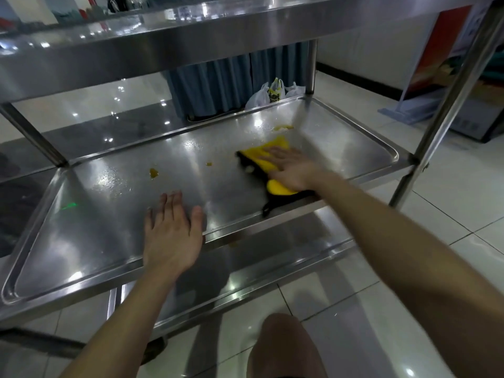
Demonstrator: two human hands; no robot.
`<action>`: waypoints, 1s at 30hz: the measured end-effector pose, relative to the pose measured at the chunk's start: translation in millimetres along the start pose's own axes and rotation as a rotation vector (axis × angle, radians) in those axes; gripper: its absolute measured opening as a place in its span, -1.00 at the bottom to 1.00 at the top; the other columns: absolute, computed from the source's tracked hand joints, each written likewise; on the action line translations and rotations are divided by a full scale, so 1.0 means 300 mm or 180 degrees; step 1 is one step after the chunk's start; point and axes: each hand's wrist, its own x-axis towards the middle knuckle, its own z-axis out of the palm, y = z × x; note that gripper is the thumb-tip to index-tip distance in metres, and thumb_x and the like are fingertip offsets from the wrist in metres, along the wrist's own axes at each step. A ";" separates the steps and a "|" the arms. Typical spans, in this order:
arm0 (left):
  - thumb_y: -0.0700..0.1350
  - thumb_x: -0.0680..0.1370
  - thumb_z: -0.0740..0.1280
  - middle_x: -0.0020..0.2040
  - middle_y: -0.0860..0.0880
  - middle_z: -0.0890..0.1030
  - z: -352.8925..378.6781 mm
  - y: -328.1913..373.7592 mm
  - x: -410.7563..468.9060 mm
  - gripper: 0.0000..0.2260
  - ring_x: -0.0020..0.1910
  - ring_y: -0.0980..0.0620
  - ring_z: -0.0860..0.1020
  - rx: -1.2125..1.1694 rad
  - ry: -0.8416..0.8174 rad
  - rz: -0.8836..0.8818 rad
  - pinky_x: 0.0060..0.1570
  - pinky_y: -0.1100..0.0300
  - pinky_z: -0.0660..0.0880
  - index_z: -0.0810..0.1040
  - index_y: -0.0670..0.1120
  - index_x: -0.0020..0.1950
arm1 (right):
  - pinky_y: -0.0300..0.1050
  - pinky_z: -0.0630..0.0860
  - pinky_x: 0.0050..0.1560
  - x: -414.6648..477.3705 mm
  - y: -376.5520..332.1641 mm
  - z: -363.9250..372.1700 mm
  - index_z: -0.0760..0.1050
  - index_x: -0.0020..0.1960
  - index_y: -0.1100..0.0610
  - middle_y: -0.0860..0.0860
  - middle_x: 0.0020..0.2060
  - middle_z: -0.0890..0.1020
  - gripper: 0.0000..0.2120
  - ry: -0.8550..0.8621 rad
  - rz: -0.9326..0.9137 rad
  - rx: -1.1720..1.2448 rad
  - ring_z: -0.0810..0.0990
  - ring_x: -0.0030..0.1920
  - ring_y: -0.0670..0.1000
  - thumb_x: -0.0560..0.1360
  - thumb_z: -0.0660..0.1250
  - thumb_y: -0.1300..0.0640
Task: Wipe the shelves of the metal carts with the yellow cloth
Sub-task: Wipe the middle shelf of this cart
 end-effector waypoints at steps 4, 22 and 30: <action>0.27 0.67 -0.26 0.74 -0.17 0.23 -0.003 -0.001 -0.005 -0.21 0.76 -0.14 0.07 0.0027 0.0028 0.0045 0.71 -0.23 -0.03 0.14 -0.21 0.73 | 0.19 -0.12 0.69 -0.146 0.475 -0.041 -0.20 0.74 -0.14 -0.02 0.74 -0.07 -0.36 0.0024 0.1042 -0.0392 -0.12 0.73 0.04 0.73 -0.13 -0.29; 0.28 0.71 -0.23 0.70 -0.20 0.31 0.011 -0.008 -0.008 -0.24 0.72 -0.14 0.19 0.0049 0.0321 -0.0034 0.70 -0.20 0.02 0.16 -0.19 0.73 | 0.16 -0.23 0.68 0.165 -0.522 0.102 -0.02 0.72 -0.22 -0.14 0.73 -0.06 -0.42 -0.0138 -0.0727 -0.0218 -0.12 0.72 -0.07 0.72 -0.08 -0.24; 0.32 0.70 -0.29 0.69 -0.20 0.34 0.017 0.002 -0.006 -0.19 0.73 -0.15 0.19 0.0063 0.0314 0.0019 0.70 -0.21 0.03 0.18 -0.21 0.71 | 0.17 -0.09 0.69 -0.003 0.227 -0.017 -0.13 0.75 -0.13 -0.04 0.74 -0.06 -0.39 0.0040 0.0566 -0.0424 -0.09 0.73 0.04 0.75 -0.09 -0.23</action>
